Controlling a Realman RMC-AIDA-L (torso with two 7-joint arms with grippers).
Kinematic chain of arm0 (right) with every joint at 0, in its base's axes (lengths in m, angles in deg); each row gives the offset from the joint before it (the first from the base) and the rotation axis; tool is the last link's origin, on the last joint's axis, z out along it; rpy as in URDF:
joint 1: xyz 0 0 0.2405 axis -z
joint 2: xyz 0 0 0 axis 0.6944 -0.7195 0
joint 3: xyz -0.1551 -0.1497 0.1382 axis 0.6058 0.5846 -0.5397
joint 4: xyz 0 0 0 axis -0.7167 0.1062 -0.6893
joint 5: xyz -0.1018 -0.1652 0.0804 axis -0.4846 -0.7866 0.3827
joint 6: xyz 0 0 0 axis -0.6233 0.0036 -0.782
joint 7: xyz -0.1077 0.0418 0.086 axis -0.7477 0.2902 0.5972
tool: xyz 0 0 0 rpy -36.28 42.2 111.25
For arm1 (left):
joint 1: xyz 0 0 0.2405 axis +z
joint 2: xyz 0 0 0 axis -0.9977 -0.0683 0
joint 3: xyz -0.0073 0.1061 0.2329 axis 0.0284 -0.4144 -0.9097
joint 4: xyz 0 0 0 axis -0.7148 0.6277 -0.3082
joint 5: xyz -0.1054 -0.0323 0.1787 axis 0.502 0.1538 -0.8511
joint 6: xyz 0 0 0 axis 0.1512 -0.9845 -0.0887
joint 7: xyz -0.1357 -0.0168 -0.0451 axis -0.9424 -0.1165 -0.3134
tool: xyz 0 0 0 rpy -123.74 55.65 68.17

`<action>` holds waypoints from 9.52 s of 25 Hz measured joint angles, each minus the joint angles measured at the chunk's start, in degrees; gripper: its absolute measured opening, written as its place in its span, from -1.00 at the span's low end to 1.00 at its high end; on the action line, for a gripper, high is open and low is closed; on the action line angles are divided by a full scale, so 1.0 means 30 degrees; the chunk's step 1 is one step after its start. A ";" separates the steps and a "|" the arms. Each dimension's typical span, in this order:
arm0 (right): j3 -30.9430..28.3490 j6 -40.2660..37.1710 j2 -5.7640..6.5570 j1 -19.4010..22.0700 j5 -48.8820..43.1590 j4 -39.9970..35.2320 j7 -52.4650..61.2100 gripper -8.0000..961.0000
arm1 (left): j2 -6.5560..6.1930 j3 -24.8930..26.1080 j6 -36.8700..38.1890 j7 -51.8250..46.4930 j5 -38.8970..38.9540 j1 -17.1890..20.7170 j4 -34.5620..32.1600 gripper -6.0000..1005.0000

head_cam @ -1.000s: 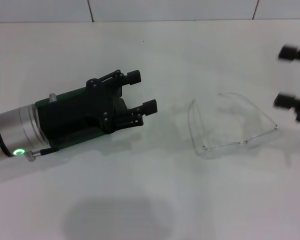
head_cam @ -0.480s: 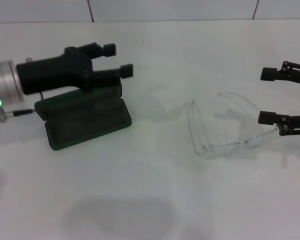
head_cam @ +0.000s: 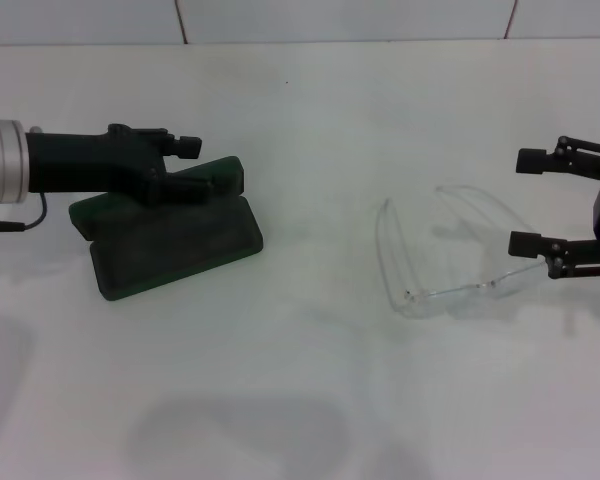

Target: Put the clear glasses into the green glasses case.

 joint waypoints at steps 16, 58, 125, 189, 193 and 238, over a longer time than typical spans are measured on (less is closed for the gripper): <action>0.0032 0.0155 -0.0013 0.0006 -0.0064 -0.0033 -0.0075 0.79 | 0.0081 0.0003 -0.3182 0.2608 0.0011 0.1094 -0.0673 0.56; 1.0558 0.4291 -0.1356 -0.6160 -1.3707 -0.6783 0.9017 0.78 | -0.0037 0.0002 -0.4680 0.3205 0.0513 0.0942 -0.2197 -0.60; -0.1870 0.1491 -0.1204 0.1024 -0.3459 -0.6365 0.3198 0.76 | 0.0006 0.0032 -0.4379 1.2042 0.0170 -0.0997 -0.6417 -0.30; 0.8912 0.4077 -0.1290 -0.1619 -0.8718 -1.1162 0.5373 -0.74 | 0.0047 0.0074 0.1126 1.4081 1.0709 0.6922 -1.2091 0.42; 0.8155 0.4205 -0.1413 0.0092 -0.5216 -1.0276 0.0920 -0.74 | 0.0032 0.0060 0.1189 1.4156 0.9361 0.6521 -1.2283 0.42; 0.8937 0.5983 -0.1356 0.0674 0.2372 -0.2448 -1.0339 -0.74 | 0.0048 0.0061 -0.2165 1.0124 0.4735 0.1884 -1.2594 0.42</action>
